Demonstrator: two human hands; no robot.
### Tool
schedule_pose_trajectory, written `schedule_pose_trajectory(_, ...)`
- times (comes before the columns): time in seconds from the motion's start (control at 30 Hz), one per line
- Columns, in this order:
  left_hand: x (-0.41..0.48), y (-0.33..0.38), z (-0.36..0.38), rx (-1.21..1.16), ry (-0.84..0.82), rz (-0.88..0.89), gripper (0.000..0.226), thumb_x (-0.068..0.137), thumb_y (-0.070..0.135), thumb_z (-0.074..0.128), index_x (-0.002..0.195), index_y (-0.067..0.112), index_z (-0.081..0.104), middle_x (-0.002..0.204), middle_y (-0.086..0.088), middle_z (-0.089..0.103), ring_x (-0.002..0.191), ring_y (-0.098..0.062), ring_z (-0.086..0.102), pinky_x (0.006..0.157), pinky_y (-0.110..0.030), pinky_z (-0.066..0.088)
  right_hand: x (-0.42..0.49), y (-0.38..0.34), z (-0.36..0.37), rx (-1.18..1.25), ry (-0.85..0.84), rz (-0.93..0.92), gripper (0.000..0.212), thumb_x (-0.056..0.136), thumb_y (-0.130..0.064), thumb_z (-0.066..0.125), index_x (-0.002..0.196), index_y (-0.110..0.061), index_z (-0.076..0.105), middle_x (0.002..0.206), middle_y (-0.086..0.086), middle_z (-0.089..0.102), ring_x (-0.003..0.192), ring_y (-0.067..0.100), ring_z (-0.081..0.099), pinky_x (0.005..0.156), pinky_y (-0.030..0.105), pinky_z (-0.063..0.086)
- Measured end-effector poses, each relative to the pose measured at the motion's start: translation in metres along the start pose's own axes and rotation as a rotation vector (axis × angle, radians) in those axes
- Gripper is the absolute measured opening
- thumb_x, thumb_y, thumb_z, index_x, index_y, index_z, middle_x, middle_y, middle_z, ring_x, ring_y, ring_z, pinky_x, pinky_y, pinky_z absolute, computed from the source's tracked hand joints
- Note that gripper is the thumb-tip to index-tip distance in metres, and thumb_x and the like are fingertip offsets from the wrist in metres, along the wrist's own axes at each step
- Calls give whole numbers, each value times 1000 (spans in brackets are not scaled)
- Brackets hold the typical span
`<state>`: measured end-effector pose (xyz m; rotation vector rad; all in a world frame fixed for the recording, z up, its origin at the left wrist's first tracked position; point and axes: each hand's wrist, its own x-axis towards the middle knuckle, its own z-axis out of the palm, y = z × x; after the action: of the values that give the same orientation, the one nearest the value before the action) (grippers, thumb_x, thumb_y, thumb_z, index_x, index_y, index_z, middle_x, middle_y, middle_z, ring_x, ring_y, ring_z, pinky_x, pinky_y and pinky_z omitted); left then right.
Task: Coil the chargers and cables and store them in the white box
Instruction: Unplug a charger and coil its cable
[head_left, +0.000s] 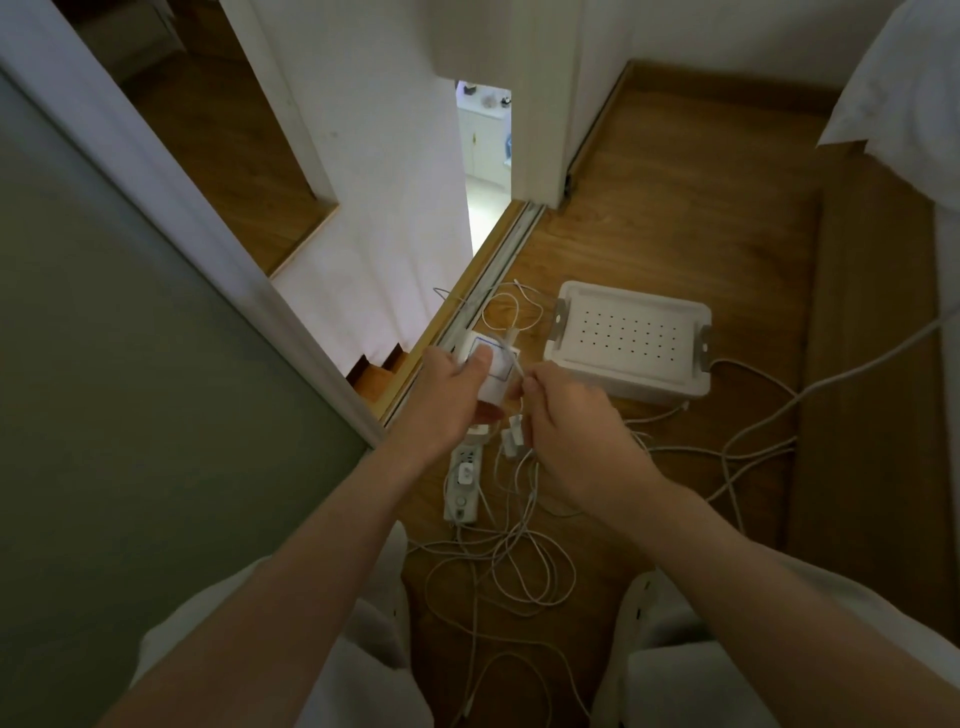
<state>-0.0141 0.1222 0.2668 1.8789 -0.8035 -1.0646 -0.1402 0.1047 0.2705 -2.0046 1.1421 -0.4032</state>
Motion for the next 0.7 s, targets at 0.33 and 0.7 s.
schedule_pose_trajectory(0.33,6,12,-9,-686,45,-242,32,100,39,34,106,12,50,88,-17,62,55,-19,65,60,-32,57,-8,-9,28,92,-340,-91,23,101,-22,32,98,-16,54,83,2,63,56,2,47,50,10,37)
schedule_pose_trajectory(0.7,5,17,-43,-832,-454,-66,42,98,40,33,96,11,63,67,-7,58,33,-7,37,30,-13,28,18,28,9,-95,-300,27,43,93,-48,38,75,-15,59,62,-2,54,49,11,47,48,18,40)
